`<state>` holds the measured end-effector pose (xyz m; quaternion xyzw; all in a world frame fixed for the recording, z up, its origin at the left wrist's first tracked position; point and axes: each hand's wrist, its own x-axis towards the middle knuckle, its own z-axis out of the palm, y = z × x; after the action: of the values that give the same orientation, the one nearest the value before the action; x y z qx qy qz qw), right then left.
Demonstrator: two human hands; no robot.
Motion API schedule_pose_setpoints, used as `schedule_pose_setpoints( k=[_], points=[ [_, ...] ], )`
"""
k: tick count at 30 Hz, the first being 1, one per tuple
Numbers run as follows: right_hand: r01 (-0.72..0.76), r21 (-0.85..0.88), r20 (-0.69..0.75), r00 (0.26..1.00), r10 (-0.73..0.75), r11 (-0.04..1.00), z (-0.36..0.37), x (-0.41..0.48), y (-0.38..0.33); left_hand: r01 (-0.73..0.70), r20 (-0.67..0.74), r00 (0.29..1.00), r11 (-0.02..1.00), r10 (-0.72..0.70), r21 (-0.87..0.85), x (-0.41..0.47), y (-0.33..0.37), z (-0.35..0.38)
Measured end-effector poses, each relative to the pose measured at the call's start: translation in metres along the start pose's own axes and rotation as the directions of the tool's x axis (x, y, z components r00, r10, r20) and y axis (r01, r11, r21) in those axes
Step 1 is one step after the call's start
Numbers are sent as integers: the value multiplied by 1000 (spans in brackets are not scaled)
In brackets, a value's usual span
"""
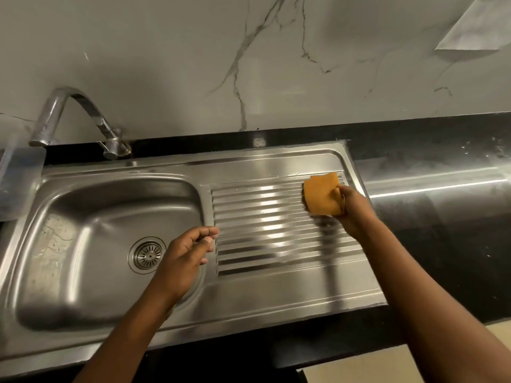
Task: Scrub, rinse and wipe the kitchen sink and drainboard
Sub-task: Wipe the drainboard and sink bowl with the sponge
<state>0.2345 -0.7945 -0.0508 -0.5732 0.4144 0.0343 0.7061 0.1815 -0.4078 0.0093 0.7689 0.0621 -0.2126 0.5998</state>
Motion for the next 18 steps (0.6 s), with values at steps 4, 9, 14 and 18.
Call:
schedule_pose_setpoints(
  k=[4, 9, 14, 18],
  points=[
    [370, -747, -37, 806, -591, 552, -25, 5, -3, -5, 3, 1000, 1000, 5, -8, 2, 1, 9],
    [489, -868, 483, 794, -369, -85, -26, 29, 14, 33, 2, 999, 999, -33, -4, 6, -3, 9],
    [337, -941, 315, 849, -425, -22, 8, 21, 61, 49, 2, 999, 999, -49, 0, 9, -5, -3],
    [310, -950, 265, 853, -450, 29, 54, 4, 75, 58, 5, 998, 998, -58, 3, 14, -9, -17]
  ],
)
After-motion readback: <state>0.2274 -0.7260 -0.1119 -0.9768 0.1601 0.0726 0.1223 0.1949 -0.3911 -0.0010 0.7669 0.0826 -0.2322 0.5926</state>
